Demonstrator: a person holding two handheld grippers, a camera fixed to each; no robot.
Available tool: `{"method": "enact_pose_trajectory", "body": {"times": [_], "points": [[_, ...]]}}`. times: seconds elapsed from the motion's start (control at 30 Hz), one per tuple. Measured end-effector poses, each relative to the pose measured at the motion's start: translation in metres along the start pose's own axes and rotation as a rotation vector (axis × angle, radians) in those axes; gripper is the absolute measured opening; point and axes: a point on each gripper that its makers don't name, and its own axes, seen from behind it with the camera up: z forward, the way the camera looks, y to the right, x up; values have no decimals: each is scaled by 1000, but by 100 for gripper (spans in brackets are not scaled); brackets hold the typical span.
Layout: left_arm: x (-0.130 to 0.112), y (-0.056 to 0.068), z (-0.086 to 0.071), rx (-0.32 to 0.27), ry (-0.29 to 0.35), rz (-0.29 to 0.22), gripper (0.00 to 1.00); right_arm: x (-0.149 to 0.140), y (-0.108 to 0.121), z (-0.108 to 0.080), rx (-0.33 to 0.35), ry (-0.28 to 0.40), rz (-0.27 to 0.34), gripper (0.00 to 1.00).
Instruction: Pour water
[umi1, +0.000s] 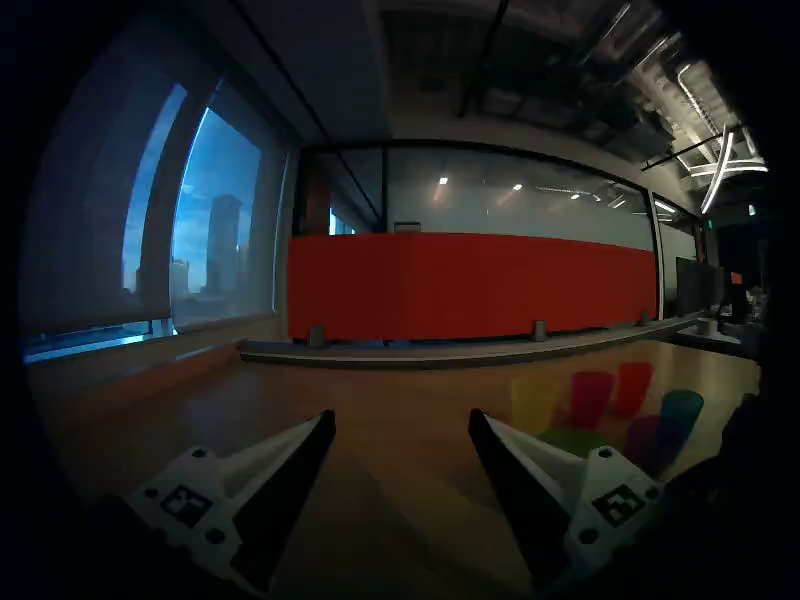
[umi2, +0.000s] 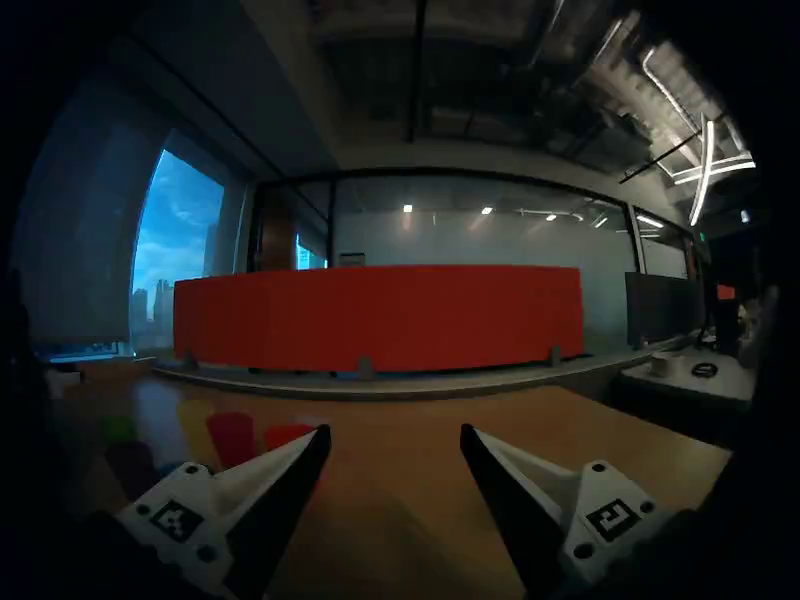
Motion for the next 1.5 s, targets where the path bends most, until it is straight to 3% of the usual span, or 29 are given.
{"method": "enact_pose_trajectory", "body": {"times": [1.5], "points": [[0, 0, 0, 0, 0, 0, 99, -20, -12, 7, 2, -51, -19, 100]]}}
